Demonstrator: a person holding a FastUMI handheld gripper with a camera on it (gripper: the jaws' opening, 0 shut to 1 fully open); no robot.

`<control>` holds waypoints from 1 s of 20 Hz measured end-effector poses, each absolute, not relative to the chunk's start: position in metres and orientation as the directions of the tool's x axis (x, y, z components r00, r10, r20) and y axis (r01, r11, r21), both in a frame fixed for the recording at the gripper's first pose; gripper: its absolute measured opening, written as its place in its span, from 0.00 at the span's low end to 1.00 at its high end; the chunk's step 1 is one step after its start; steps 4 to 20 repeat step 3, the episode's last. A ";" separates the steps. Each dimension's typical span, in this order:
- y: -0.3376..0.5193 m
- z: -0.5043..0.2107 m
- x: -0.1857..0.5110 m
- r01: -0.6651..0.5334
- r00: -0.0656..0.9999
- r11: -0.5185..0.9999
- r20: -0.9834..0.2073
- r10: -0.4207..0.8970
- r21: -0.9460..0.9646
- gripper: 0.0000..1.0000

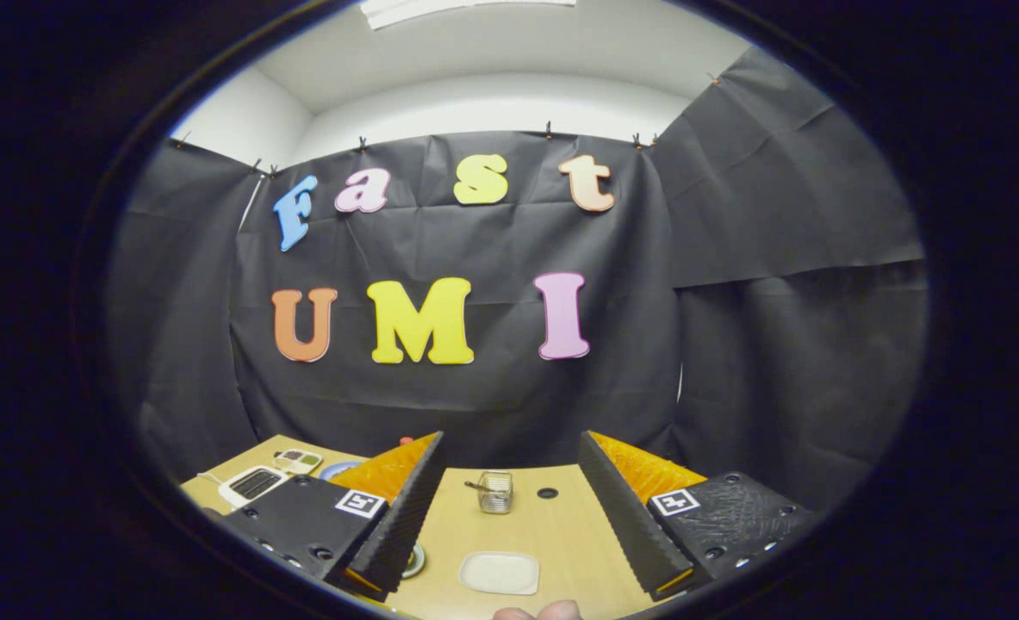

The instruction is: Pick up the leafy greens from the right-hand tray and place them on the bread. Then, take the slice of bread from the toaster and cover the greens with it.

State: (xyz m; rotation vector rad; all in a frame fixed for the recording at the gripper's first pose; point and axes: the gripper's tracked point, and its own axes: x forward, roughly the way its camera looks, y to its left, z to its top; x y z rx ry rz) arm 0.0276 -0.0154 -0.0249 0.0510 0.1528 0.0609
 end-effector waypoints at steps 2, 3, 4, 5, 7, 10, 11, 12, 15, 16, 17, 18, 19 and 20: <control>-0.008 -0.026 0.026 -0.063 0.986 0.996 -0.152 0.073 0.070 0.96; -0.005 -0.028 0.025 -0.065 0.985 0.995 -0.157 0.076 0.076 0.96; -0.005 -0.028 0.025 -0.065 0.985 0.995 -0.157 0.076 0.076 0.96; -0.005 -0.028 0.025 -0.065 0.985 0.995 -0.157 0.076 0.076 0.96; -0.005 -0.028 0.025 -0.065 0.985 0.995 -0.157 0.076 0.076 0.96; -0.005 -0.028 0.025 -0.065 0.985 0.995 -0.157 0.076 0.076 0.96; -0.005 -0.028 0.025 -0.065 0.985 0.995 -0.157 0.076 0.076 0.96; -0.005 -0.028 0.025 -0.065 0.985 0.995 -0.157 0.076 0.076 0.96; -0.005 -0.028 0.025 -0.065 0.985 0.995 -0.157 0.076 0.076 0.96; -0.005 -0.028 0.025 -0.065 0.985 0.995 -0.157 0.076 0.076 0.96; -0.005 -0.028 0.025 -0.065 0.985 0.995 -0.157 0.076 0.076 0.96; -0.005 -0.028 0.025 -0.065 0.985 0.995 -0.157 0.076 0.076 0.96; -0.005 -0.028 0.025 -0.065 0.985 0.995 -0.157 0.076 0.076 0.96; -0.005 -0.028 0.025 -0.065 0.985 0.995 -0.157 0.076 0.076 0.96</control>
